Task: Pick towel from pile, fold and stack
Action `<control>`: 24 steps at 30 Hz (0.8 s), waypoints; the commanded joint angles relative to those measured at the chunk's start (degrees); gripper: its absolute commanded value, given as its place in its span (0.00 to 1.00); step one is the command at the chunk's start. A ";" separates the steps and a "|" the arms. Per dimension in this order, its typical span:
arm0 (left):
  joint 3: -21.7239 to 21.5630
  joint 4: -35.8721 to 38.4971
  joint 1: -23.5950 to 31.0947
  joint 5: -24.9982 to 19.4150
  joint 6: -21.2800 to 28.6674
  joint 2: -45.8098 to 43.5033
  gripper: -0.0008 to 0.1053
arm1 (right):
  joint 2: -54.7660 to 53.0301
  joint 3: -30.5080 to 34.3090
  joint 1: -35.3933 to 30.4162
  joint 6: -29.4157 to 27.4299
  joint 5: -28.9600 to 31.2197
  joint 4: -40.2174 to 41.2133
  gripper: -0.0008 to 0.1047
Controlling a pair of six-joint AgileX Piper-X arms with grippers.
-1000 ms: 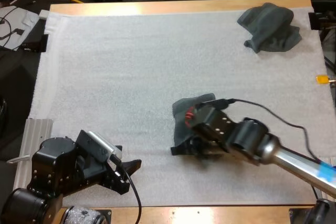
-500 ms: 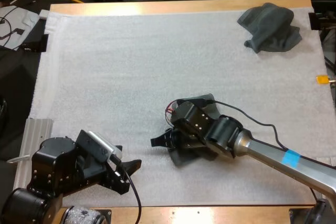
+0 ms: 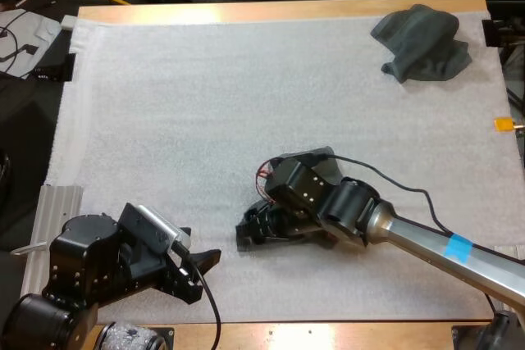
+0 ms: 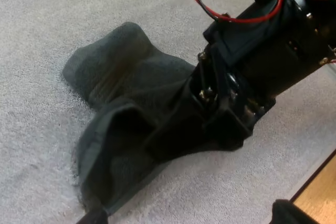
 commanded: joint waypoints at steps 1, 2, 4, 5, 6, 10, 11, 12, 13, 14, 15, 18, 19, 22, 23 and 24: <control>-0.27 -0.13 -0.11 0.43 0.25 -0.01 0.58 | -1.24 -0.53 -0.44 -2.08 3.78 4.59 0.63; -0.28 -0.04 -0.13 0.47 0.17 -0.05 0.58 | -1.22 -0.41 -0.28 -2.10 3.21 4.30 0.63; -0.33 0.05 -0.15 0.58 0.10 -0.06 0.58 | -1.65 -0.25 -0.01 -3.38 3.89 6.45 0.63; -0.36 0.07 -0.17 0.58 0.09 -0.06 0.58 | -1.93 -0.30 -0.01 -4.06 5.01 8.03 0.63; -0.37 0.06 -0.15 0.57 0.11 -0.08 0.58 | -2.17 -0.36 -0.04 -4.52 6.13 9.50 0.63; -0.37 0.01 -0.19 0.57 0.22 -0.12 0.58 | -3.24 -0.34 -0.11 -6.08 11.15 14.72 0.62; -0.38 0.08 -0.29 0.51 0.26 -0.19 0.58 | -3.58 -0.38 -0.16 -6.40 12.63 15.94 0.62; -0.39 -0.03 -0.24 0.53 0.26 -0.18 0.58 | -3.61 -0.36 -0.28 -6.78 13.89 17.19 0.62; -0.38 -0.19 -0.24 0.60 0.30 -0.33 0.58 | -3.76 -0.36 -0.45 -7.13 15.21 18.39 0.62; -0.33 -0.10 -0.26 0.57 0.37 -0.17 0.58 | -3.92 -0.39 -0.77 -7.64 16.43 19.55 0.62; -0.17 -0.09 -0.27 0.53 0.32 -0.15 0.58 | -4.07 -0.43 -1.10 -7.97 17.48 20.51 0.62; 0.39 -0.18 -0.25 0.55 0.38 -0.14 0.58 | -4.28 -0.41 -2.87 -8.52 19.23 22.79 0.62; 0.64 -0.16 -0.31 0.57 0.43 -0.15 0.58 | -4.27 -0.40 -3.69 -8.68 19.36 23.28 0.62; 1.52 -0.17 -0.27 0.62 0.52 -0.07 0.58 | -4.37 0.18 -6.56 -8.78 19.02 23.75 0.61; 1.80 -0.26 -0.30 0.65 0.47 -0.05 0.58 | -4.29 0.58 -7.54 -8.82 18.77 23.68 0.60; 2.07 -0.23 -0.26 0.70 0.47 -0.03 0.58 | -4.38 1.04 -8.49 -8.92 18.58 23.39 0.60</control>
